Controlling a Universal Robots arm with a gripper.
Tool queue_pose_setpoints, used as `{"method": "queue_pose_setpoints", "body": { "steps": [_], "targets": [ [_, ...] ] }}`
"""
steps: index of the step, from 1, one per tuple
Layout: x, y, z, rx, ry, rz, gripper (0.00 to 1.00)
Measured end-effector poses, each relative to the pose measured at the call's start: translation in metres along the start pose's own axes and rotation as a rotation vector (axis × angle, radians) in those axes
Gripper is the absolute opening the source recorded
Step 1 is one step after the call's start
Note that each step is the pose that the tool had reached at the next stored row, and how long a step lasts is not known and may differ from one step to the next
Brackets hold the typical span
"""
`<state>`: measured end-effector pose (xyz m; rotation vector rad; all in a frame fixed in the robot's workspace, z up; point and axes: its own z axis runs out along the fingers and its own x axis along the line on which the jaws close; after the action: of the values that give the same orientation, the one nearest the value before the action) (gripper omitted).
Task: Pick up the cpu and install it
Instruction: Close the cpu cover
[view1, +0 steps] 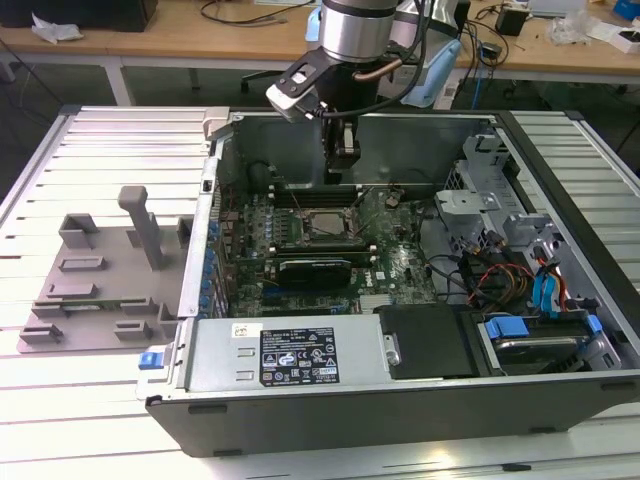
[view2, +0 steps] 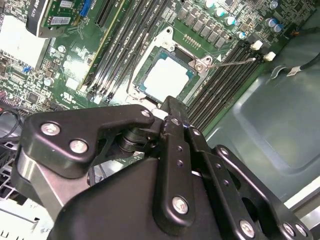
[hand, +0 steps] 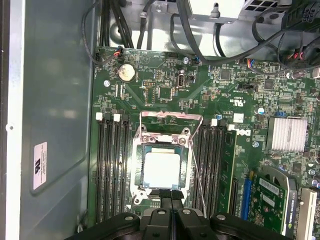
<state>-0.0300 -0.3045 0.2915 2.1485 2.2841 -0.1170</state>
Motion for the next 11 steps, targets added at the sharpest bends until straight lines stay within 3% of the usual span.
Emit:
{"method": "queue_pose_setpoints", "body": {
  "steps": [4,8,11],
  "targets": [
    [-0.0004,0.0062,-0.0003,0.0,0.0,0.0,0.11],
    [-0.0015,0.0242,-0.0012,0.0,0.0001,0.0,0.11],
    [-0.002,0.0329,-0.0015,0.0,0.0001,0.0,0.11]
  ]
}}
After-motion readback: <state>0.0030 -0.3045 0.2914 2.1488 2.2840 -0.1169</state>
